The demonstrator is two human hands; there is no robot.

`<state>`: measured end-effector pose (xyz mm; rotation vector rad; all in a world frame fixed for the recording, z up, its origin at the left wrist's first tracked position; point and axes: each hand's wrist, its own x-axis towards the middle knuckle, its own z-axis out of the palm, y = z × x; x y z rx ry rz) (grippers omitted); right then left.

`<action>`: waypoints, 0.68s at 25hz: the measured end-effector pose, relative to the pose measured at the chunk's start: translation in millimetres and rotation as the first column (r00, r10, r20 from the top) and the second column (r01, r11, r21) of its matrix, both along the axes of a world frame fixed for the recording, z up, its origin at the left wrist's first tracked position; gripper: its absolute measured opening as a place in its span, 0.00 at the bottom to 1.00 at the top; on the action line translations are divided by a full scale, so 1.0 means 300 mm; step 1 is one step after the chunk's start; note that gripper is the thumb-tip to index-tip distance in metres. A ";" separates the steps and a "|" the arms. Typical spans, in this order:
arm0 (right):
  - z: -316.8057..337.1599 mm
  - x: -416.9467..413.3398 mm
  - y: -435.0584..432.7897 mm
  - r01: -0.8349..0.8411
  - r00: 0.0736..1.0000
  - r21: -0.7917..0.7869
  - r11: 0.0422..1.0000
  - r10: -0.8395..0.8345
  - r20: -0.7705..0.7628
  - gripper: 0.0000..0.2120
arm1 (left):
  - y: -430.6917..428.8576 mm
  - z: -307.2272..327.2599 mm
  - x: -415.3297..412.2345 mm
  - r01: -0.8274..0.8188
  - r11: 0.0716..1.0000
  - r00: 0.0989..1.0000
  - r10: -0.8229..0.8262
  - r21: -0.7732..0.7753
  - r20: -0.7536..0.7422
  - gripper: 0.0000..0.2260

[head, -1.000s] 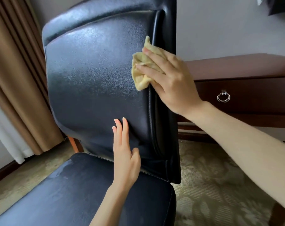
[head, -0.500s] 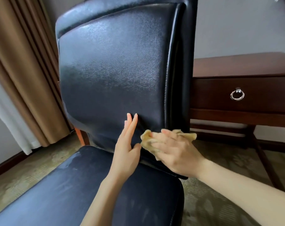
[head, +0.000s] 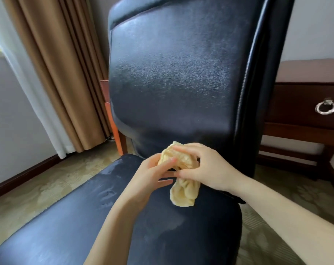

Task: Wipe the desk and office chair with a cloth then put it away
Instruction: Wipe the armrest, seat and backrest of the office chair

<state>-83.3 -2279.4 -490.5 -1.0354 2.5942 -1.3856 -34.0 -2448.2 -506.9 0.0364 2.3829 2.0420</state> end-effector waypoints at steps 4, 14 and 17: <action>0.059 -0.016 -0.065 -0.195 0.895 -0.269 0.943 0.283 0.345 0.23 | -0.106 0.031 0.001 -0.124 0.992 0.988 0.123 -0.007 -0.092 0.09; 0.061 -0.077 -0.134 -0.067 0.476 -0.520 0.851 0.485 0.733 0.12 | -0.214 0.064 -0.080 -0.032 0.975 0.984 0.070 0.219 -0.167 0.14; 0.039 -0.093 -0.171 -0.042 0.609 -0.431 0.902 0.365 0.704 0.11 | -0.222 0.055 -0.091 -0.187 0.980 0.963 0.197 0.070 -0.185 0.13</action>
